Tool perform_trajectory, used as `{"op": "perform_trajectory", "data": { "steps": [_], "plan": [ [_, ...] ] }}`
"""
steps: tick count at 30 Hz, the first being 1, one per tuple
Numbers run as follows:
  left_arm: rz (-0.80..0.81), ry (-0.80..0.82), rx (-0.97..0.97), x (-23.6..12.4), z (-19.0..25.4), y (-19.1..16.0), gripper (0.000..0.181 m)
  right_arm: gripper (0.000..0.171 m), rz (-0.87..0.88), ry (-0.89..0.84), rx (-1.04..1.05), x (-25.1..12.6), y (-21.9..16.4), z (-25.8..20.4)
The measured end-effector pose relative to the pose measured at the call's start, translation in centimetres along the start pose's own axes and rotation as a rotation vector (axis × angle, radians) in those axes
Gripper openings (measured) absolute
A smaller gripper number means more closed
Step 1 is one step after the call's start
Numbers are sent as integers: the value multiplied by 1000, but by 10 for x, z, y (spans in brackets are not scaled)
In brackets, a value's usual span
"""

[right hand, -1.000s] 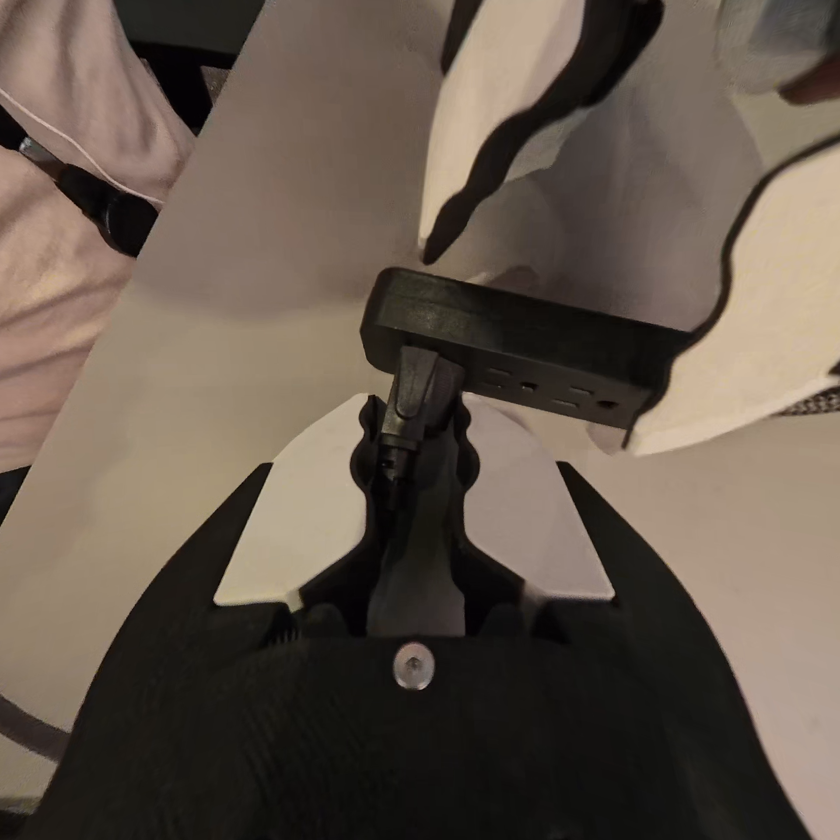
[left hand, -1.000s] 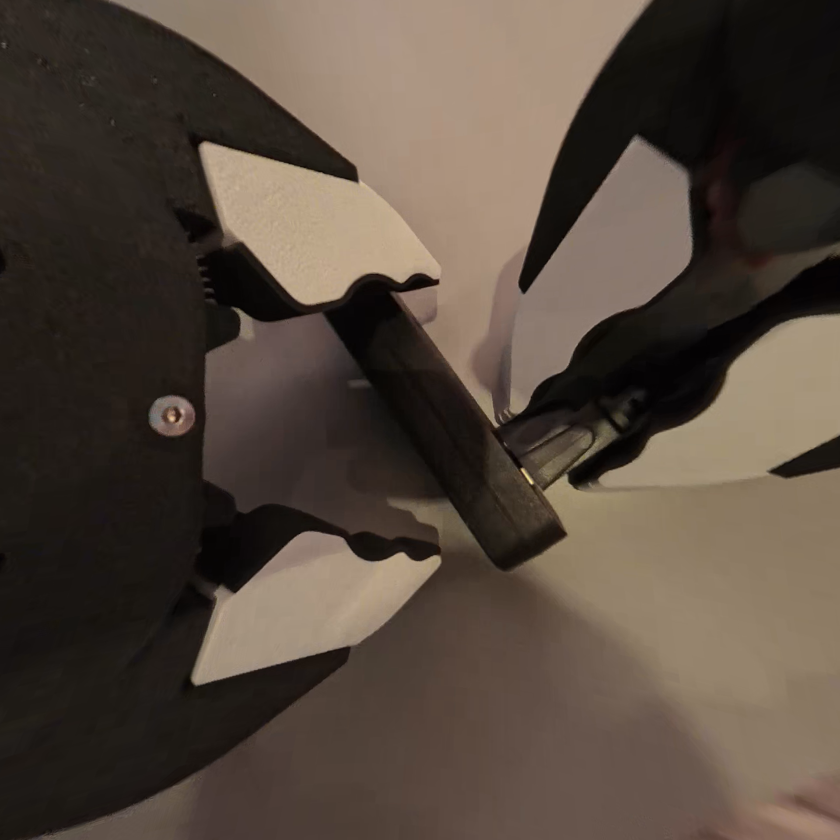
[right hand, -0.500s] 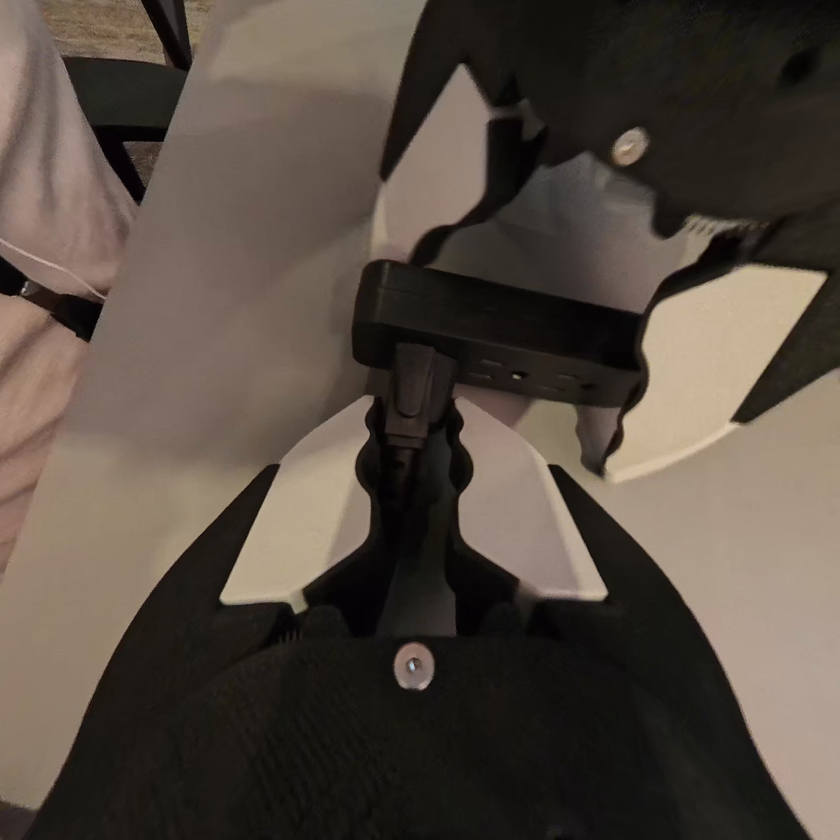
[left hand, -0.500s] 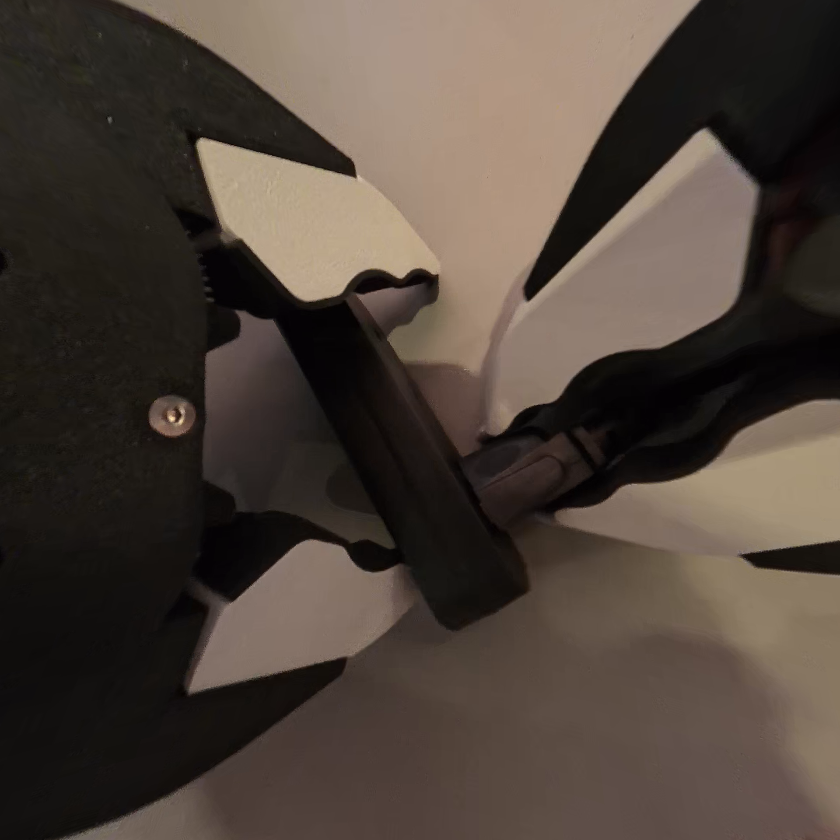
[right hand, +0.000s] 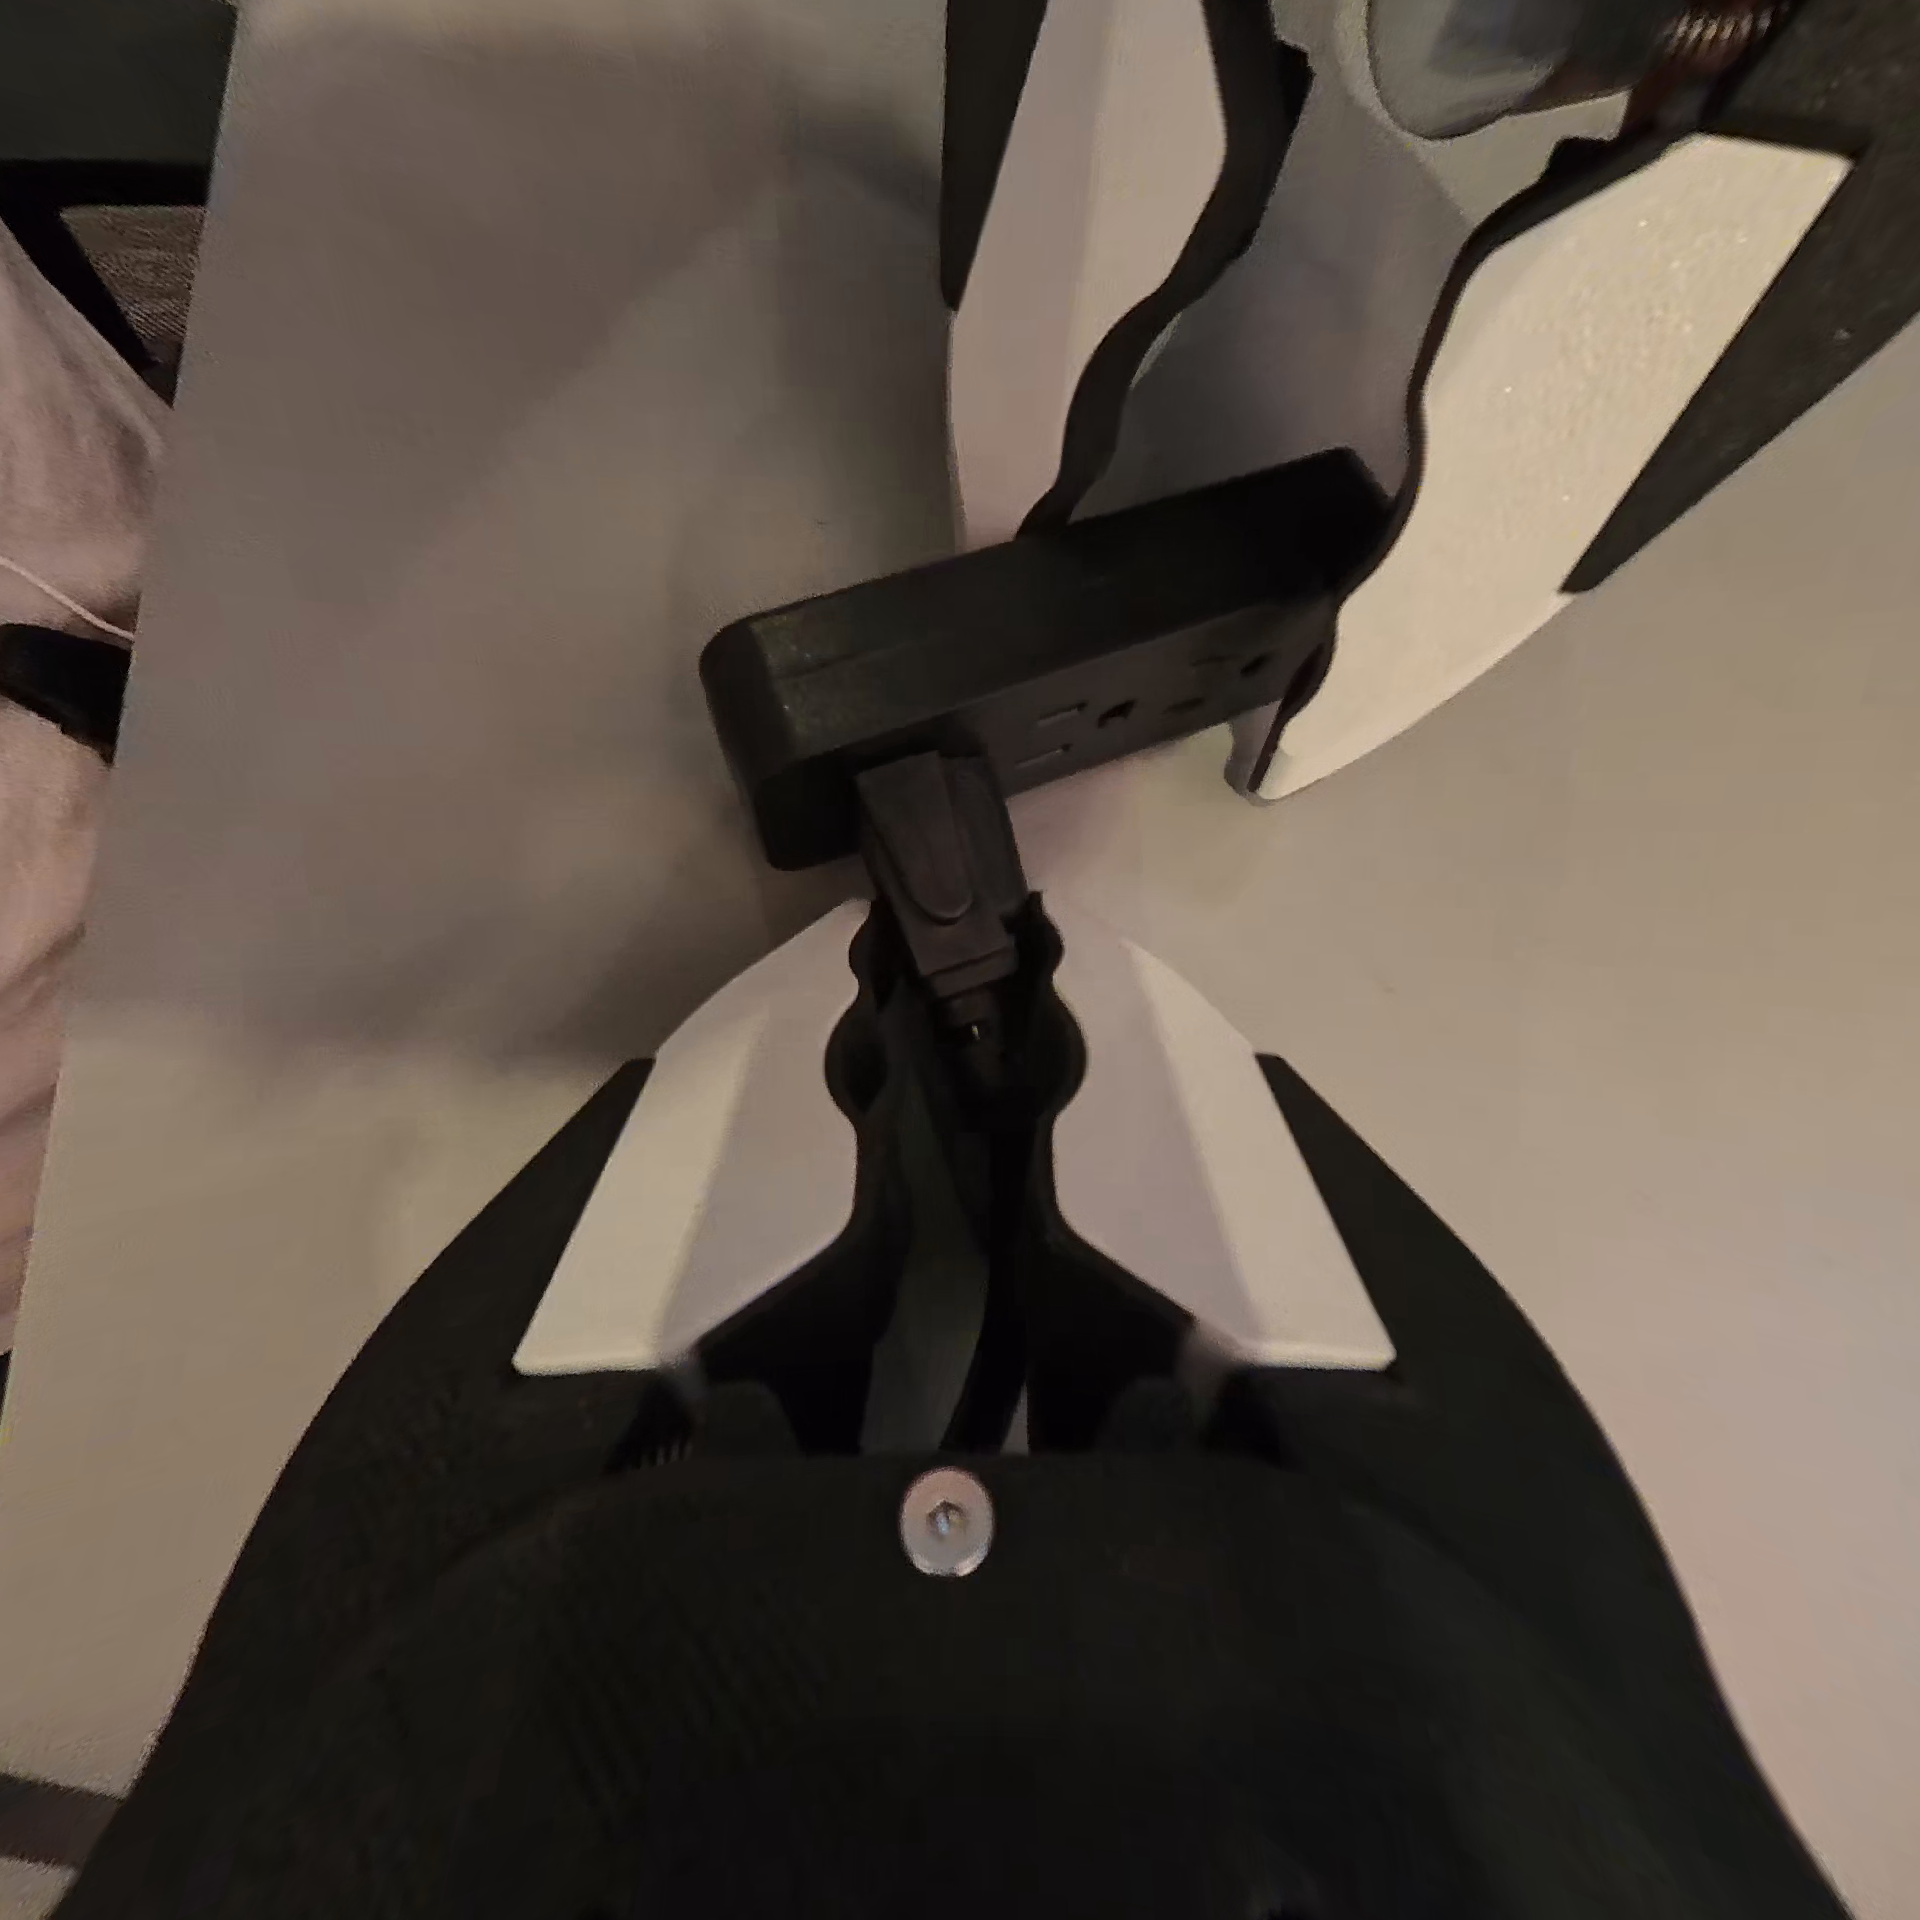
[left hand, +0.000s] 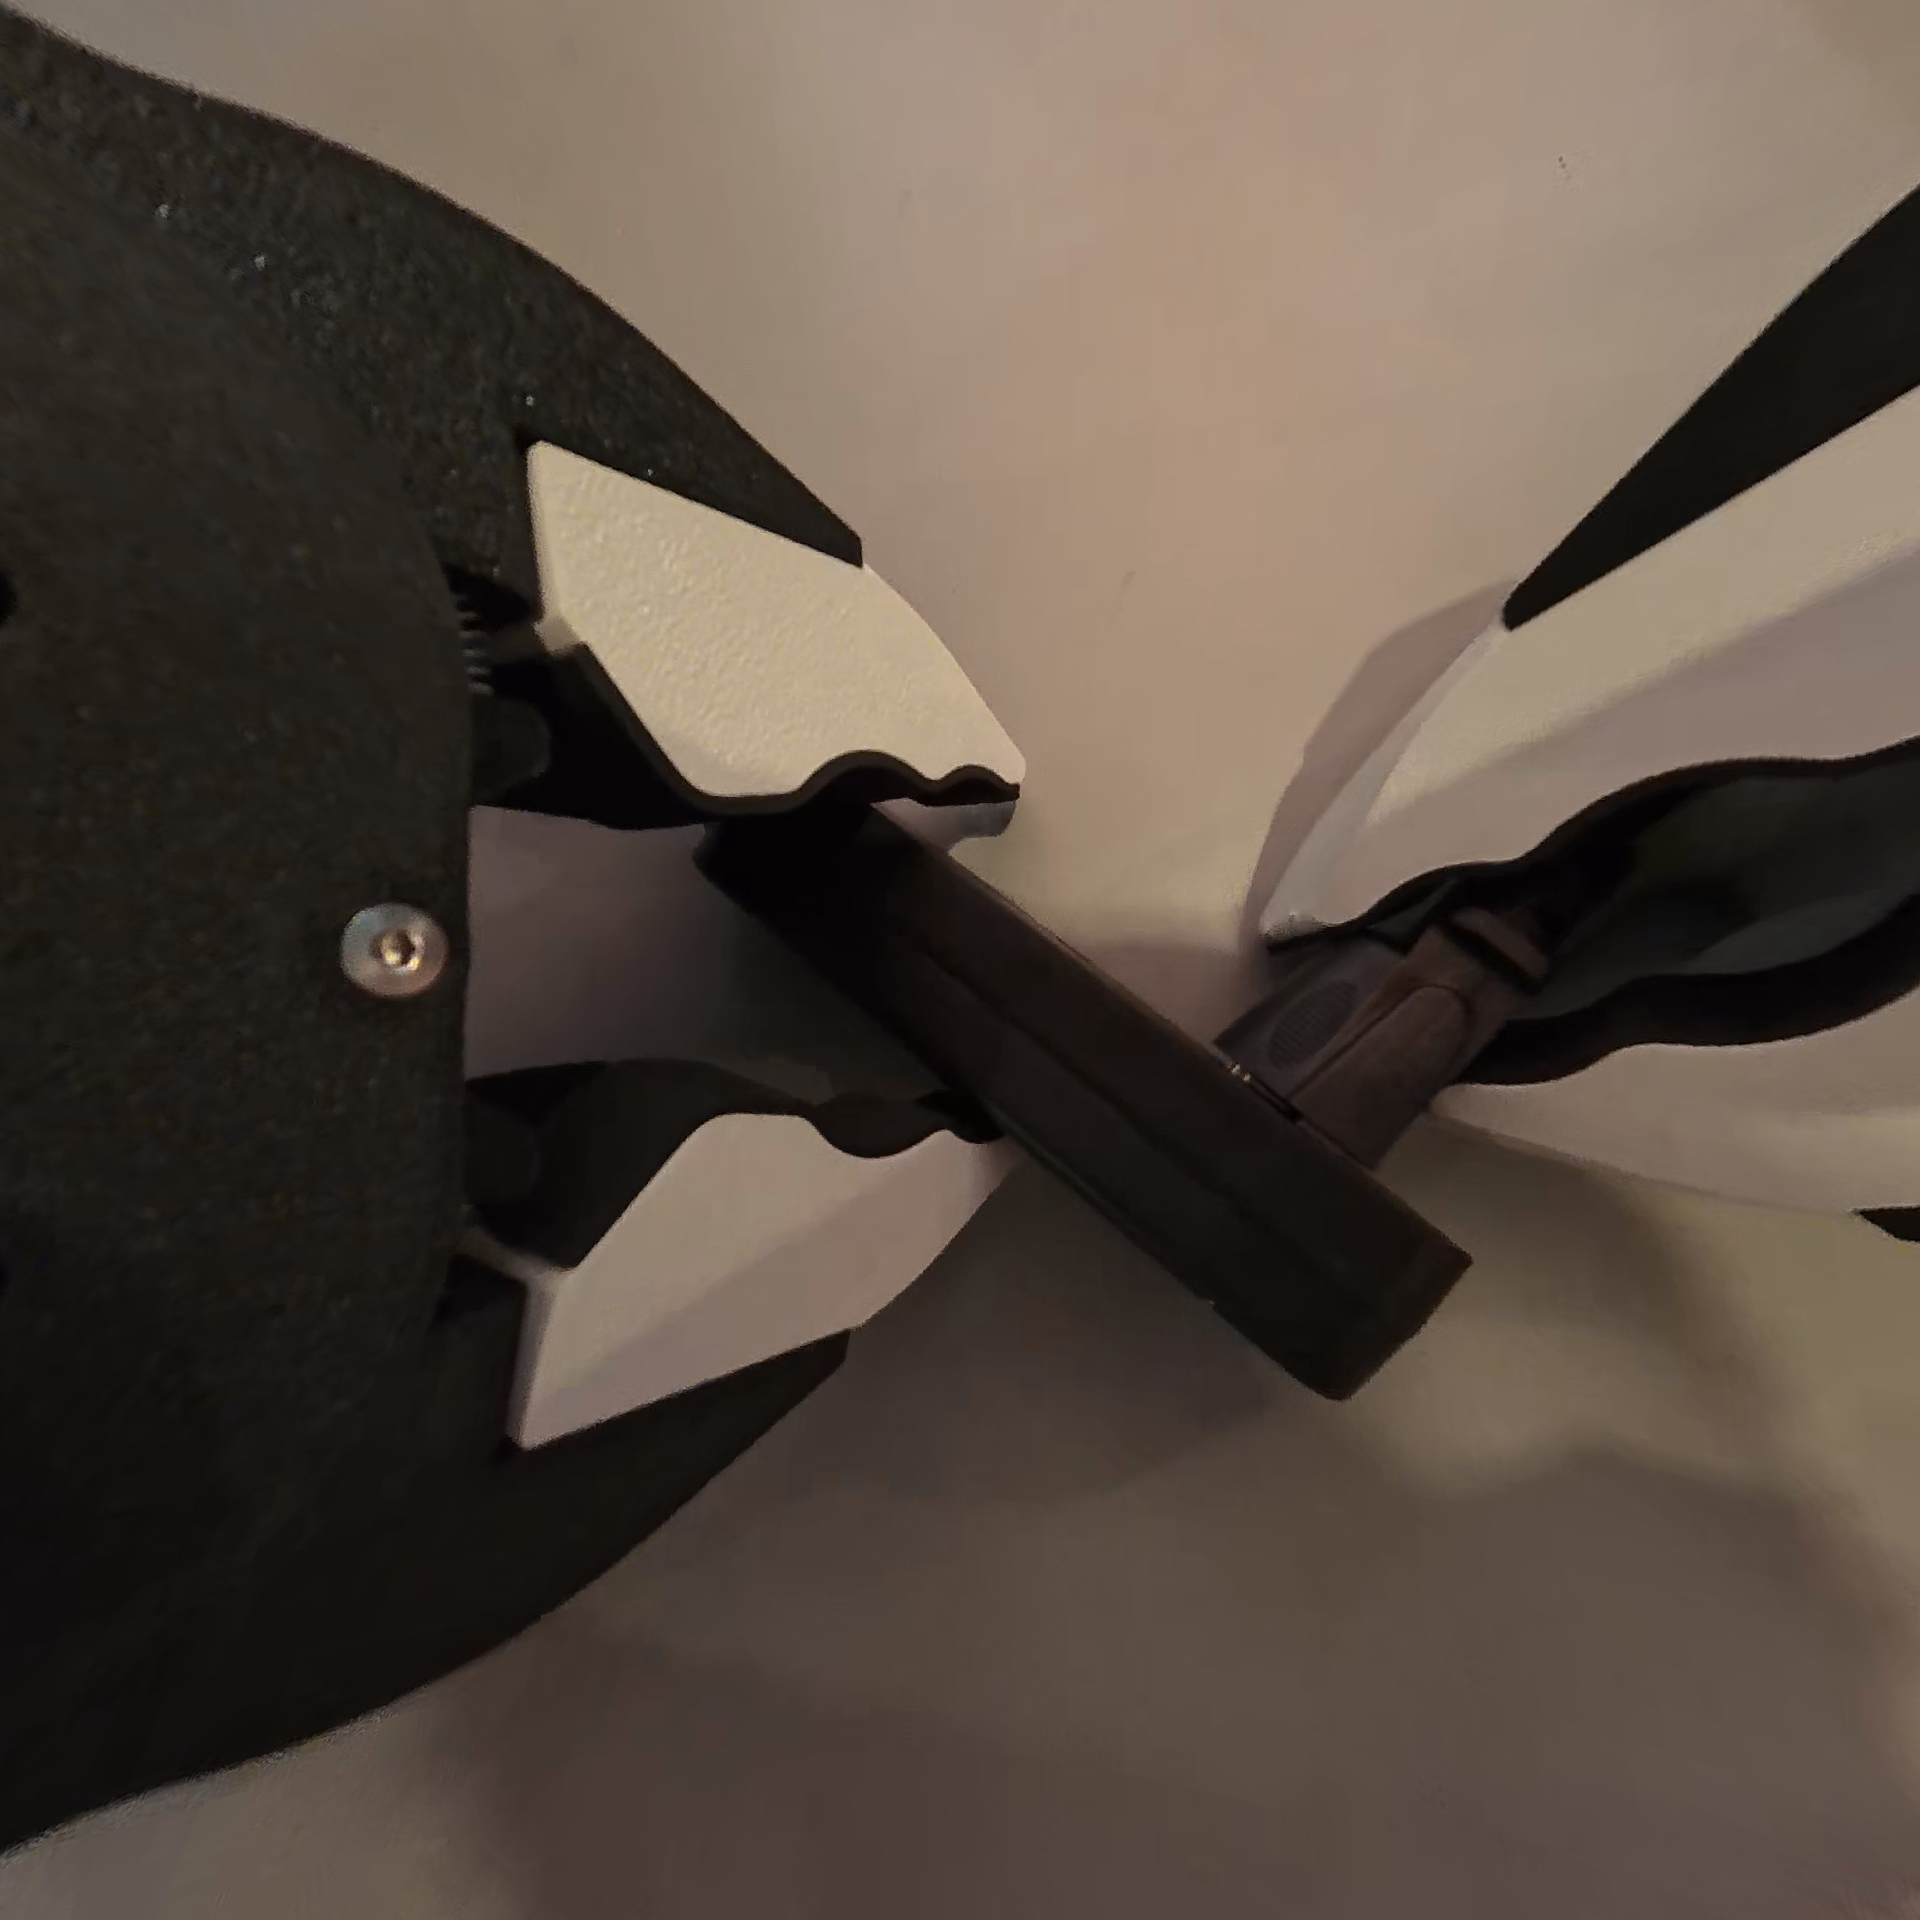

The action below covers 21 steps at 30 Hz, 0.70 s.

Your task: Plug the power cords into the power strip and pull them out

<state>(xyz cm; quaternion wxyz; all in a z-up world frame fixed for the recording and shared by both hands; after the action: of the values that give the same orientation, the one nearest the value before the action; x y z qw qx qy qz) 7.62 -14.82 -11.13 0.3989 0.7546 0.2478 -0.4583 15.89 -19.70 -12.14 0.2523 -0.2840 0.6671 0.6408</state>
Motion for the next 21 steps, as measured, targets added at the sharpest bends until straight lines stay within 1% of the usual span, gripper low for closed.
{"op": "perform_trajectory", "data": {
  "steps": [5,8,10,12,16,19,20,21],
  "plan": [
    [32,18,-13,-2,5,1,54,26,20,-20,15,1,1,-6],
    [38,-18,-138,-3,3,3,63,26,51,4,52,1,1,-8],
    [79,-51,-256,-6,1,4,72,26,80,6,79,2,2,-8],
    [104,-67,-323,-9,2,2,77,27,85,-8,90,4,3,-9],
    [107,-4,-318,-16,11,-5,82,27,47,-39,57,11,11,-13],
    [117,115,-285,-36,3,-17,80,27,-2,-31,32,12,10,-16],
    [134,143,-315,-45,-3,-21,77,26,7,-21,43,12,10,-15],
    [167,141,-379,-55,-7,-23,79,26,16,-12,70,11,9,-14]
  ]
}}
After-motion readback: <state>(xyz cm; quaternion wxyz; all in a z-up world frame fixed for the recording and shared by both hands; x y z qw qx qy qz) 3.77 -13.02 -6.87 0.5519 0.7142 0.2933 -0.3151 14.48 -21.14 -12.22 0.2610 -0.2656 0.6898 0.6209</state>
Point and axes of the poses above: each gripper's, where its closed fingertips meet, x out along the fingers, y out of its top, z = x × y across the jaws, the point moved 5 cm from there along -x, back along the fingers, and after that the axes turned 12 degrees about y, right-handed, at the moved point
